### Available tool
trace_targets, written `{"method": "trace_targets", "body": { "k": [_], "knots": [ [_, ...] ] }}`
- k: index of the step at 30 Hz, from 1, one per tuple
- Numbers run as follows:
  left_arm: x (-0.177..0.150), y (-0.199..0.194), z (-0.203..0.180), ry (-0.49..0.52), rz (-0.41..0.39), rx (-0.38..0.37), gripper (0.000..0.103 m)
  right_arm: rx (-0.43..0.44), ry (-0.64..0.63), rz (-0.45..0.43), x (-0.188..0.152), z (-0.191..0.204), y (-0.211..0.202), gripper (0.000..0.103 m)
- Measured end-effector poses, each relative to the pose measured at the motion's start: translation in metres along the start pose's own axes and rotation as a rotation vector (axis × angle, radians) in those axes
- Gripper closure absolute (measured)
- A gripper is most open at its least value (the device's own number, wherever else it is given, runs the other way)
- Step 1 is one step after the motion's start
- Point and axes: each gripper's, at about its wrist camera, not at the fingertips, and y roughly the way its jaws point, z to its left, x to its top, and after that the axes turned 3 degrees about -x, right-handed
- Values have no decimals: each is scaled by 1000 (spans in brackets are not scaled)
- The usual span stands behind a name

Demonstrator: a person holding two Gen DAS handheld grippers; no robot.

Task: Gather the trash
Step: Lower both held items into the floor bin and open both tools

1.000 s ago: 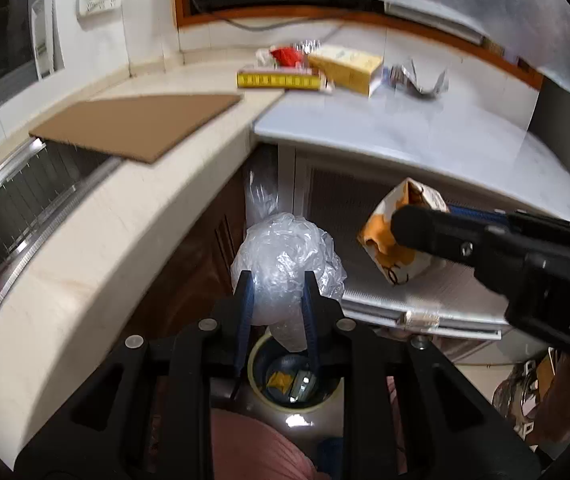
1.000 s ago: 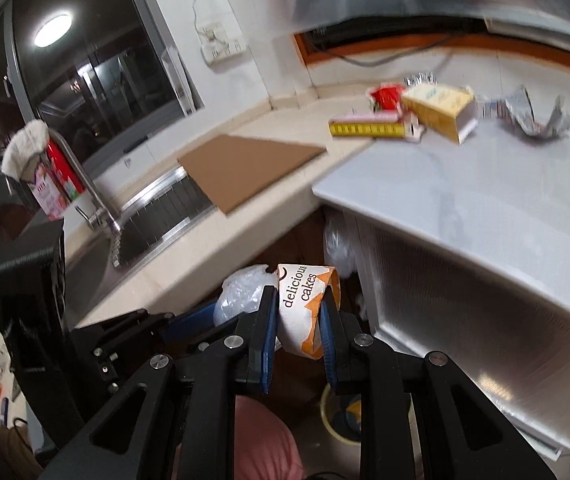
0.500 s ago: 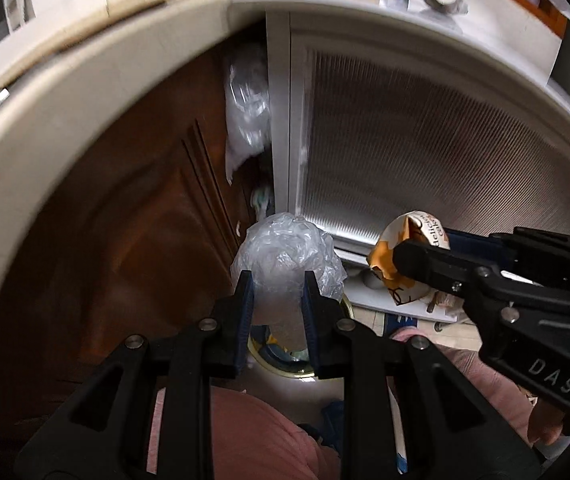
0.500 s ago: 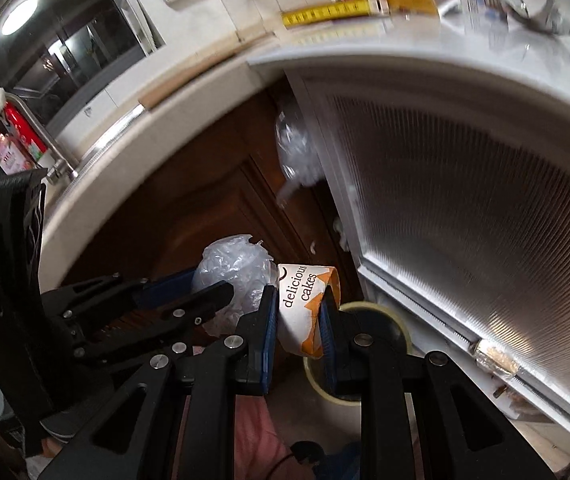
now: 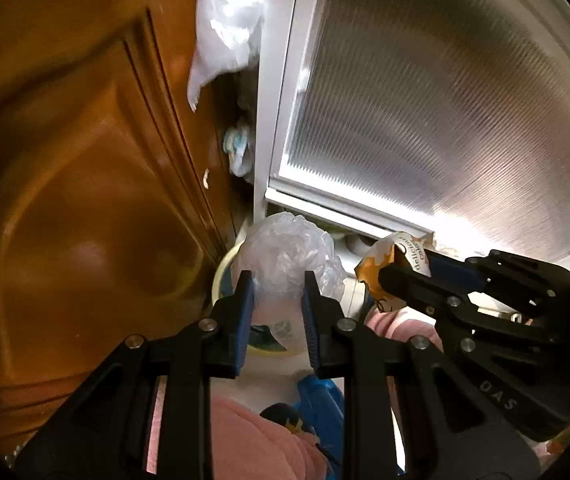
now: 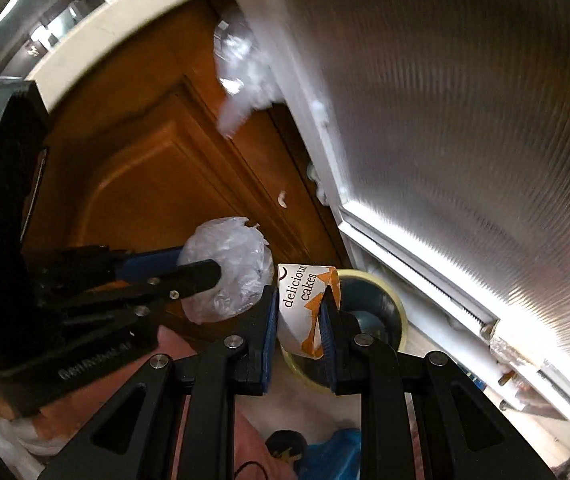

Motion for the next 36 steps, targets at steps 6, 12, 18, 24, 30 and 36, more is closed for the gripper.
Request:
{"method": "trace_targets", "body": {
  "k": [6,12,18,24,30,36],
  "knots": [
    [10,38,5,8,83,15,83,5,56,51,-1,-25,34,83],
    [13,63,10,19,143,22,83,12,99,108,-1,-45,60,82],
    [15,73,11,12,174,48,78,9,145,132,3,-52,77,57],
    [12,74,11,7,191,44,55,6,154,127,3,-52,80,57],
    [12,67,10,4,184,50,52,-4,179,115,-2,-56,67,57],
    [10,47,6,9,148,49,52,-38,193,119,-13,-62,49,57]
  ]
}}
